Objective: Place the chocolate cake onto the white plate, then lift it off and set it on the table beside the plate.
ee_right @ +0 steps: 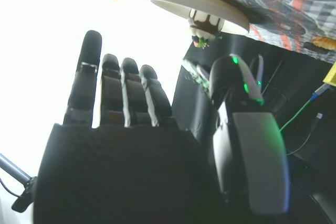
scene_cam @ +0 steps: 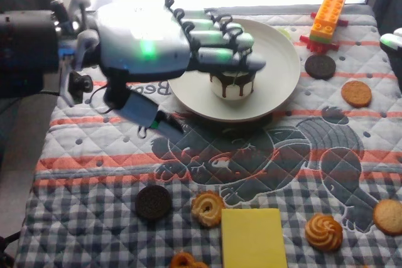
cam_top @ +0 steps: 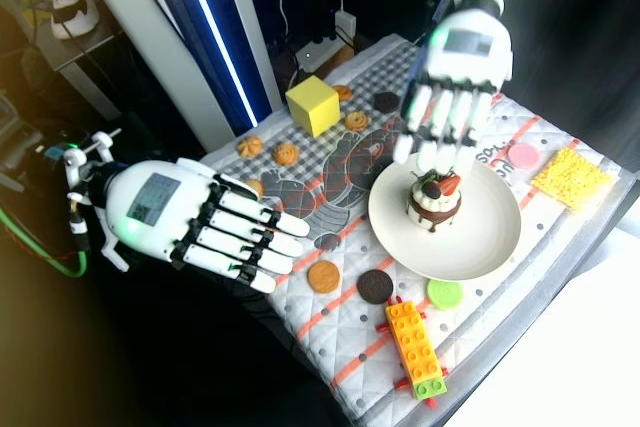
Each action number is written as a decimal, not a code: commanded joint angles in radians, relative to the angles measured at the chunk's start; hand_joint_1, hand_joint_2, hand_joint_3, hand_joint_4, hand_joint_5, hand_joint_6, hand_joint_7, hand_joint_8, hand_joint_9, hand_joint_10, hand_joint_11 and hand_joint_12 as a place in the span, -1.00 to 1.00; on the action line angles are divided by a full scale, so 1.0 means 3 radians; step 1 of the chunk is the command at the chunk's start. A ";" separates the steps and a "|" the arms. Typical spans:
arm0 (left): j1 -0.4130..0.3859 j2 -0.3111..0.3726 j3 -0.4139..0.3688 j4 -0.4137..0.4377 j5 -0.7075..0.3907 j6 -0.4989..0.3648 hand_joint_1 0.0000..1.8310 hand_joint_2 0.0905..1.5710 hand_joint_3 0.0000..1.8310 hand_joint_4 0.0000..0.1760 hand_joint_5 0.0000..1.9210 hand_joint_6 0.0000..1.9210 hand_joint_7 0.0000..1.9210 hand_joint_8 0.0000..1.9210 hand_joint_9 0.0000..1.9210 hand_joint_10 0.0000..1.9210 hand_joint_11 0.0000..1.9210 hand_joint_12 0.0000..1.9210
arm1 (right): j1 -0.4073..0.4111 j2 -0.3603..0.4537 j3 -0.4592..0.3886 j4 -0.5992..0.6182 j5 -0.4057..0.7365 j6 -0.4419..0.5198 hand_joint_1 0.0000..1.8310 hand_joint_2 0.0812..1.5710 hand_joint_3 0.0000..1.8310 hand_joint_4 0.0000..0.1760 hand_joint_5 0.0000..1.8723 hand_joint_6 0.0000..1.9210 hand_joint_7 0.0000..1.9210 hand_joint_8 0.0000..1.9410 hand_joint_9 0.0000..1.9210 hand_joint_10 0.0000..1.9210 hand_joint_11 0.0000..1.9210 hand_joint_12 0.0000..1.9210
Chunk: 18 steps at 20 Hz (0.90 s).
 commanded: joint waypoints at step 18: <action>0.0040 0.0782 -0.0567 0.0249 -0.0242 -0.0002 -0.15 0.31 -0.99 0.44 -0.95 -0.98 -1.00 -1.00 -1.00 -1.00 -1.00 -1.00 | 0.1301 -0.0679 0.0716 -0.0837 -0.0804 0.0266 -0.43 0.64 -1.00 -1.00 -1.00 -1.00 -1.00 -1.00 -1.00 -1.00 -1.00 0.10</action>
